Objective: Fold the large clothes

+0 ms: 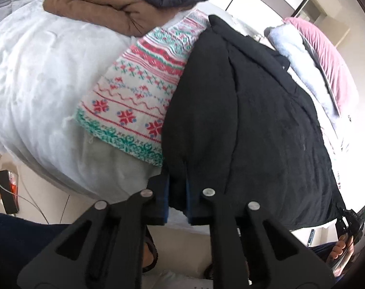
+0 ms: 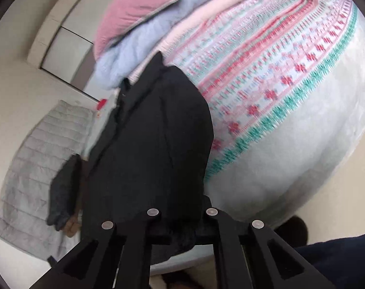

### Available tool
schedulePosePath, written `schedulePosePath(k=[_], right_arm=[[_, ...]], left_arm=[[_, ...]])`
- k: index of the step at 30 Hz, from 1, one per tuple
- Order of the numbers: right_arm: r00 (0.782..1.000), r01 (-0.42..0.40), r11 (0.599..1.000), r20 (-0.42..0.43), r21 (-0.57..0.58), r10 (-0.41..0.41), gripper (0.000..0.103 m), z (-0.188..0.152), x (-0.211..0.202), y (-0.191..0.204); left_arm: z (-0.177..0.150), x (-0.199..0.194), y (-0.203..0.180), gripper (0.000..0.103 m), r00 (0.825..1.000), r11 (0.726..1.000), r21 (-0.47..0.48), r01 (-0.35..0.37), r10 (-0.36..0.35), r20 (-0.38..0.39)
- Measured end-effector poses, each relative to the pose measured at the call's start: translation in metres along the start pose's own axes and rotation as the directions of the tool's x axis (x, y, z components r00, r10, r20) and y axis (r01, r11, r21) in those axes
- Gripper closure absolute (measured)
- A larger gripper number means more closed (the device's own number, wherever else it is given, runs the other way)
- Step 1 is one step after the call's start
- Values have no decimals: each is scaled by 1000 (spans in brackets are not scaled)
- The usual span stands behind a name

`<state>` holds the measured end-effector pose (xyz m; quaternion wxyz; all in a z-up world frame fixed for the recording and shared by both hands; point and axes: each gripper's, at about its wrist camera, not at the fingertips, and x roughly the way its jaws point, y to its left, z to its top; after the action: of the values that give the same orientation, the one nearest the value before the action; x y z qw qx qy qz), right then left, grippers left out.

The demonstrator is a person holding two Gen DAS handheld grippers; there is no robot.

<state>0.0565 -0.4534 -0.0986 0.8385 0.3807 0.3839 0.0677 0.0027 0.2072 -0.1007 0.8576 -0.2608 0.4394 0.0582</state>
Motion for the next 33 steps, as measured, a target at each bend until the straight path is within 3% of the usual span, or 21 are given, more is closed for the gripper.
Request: schedulePosePath(k=[6, 12, 19, 23, 25, 30, 33], right_arm=[[997, -49, 996, 51, -69, 52, 97, 16, -24, 30], [995, -75, 993, 57, -86, 81, 97, 30, -19, 50], [996, -80, 995, 32, -56, 82, 96, 27, -6, 35], [1000, -21, 998, 16, -67, 22, 92, 21, 8, 26], [1000, 1, 997, 17, -80, 1, 95, 19, 9, 26], [989, -126, 992, 75, -18, 127, 98, 29, -15, 25], [981, -163, 985, 97, -57, 168, 98, 33, -33, 45]], left_arm=[[19, -27, -3, 94, 998, 997, -62, 45, -43, 40], [36, -30, -23, 93, 996, 995, -36, 89, -88, 32], [32, 3, -25, 87, 997, 995, -79, 55, -60, -56], [25, 8, -26, 87, 998, 998, -57, 34, -37, -48], [24, 2, -26, 93, 1000, 999, -36, -11, 10, -22], [31, -24, -21, 95, 999, 999, -46, -8, 10, 45], [38, -41, -22, 96, 996, 998, -54, 28, -23, 82]])
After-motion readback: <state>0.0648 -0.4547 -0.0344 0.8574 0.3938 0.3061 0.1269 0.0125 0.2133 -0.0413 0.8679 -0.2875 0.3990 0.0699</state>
